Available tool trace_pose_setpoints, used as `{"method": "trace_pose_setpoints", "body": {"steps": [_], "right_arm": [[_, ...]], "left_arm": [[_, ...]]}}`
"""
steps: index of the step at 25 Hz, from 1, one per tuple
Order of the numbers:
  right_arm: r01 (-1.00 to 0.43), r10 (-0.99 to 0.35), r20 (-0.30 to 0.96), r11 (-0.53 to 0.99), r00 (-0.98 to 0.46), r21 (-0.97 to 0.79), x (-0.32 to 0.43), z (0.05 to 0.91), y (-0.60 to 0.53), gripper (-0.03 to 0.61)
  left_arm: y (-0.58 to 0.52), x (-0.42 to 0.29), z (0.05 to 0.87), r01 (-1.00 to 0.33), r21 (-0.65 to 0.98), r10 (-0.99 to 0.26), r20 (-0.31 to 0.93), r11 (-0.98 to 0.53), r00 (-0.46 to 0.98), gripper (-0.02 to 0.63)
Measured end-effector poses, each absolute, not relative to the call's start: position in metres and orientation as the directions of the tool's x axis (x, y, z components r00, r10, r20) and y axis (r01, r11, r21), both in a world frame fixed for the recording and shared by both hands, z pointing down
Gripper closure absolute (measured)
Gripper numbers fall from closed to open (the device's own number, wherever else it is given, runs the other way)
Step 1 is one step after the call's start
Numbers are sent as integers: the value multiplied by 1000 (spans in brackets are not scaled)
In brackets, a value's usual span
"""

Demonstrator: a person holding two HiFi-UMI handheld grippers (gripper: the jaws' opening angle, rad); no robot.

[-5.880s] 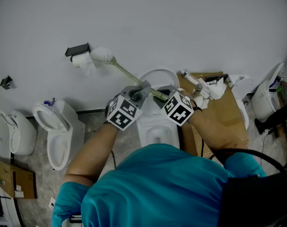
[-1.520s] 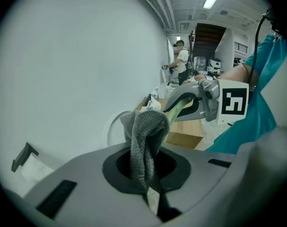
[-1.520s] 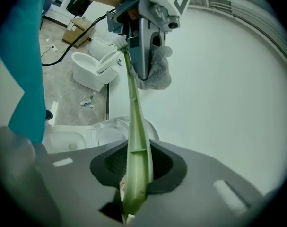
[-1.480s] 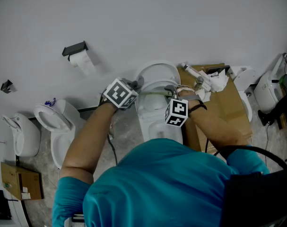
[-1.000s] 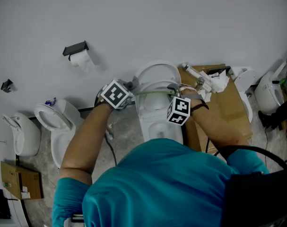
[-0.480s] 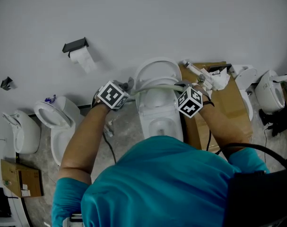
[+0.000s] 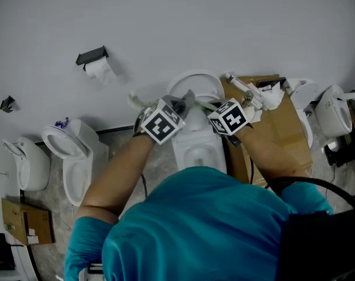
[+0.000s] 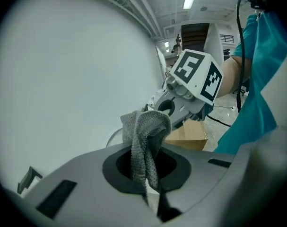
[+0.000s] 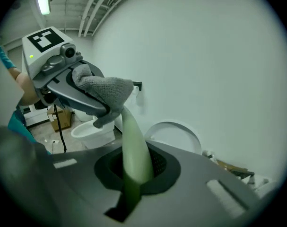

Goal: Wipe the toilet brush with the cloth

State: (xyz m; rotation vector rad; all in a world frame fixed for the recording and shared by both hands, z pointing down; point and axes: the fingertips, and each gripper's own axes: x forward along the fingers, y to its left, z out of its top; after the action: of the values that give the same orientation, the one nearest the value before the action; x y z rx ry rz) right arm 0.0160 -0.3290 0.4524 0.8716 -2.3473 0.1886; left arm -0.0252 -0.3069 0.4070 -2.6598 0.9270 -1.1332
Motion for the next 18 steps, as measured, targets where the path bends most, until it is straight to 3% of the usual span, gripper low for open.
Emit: {"method": "trace_pose_setpoints", "body": {"steps": [6,18], "right_arm": [[-611,-478,578,790,-662,-46,-3,448,-323,575],[-606,-463,555,790,-692,-96,10,449,-316,575]], "left_arm": [[-303,-1,405,-416,-426,-594,616,-804,517,594],[-314,-46,414,-492,-415,-632,629,-766,453,594]]}}
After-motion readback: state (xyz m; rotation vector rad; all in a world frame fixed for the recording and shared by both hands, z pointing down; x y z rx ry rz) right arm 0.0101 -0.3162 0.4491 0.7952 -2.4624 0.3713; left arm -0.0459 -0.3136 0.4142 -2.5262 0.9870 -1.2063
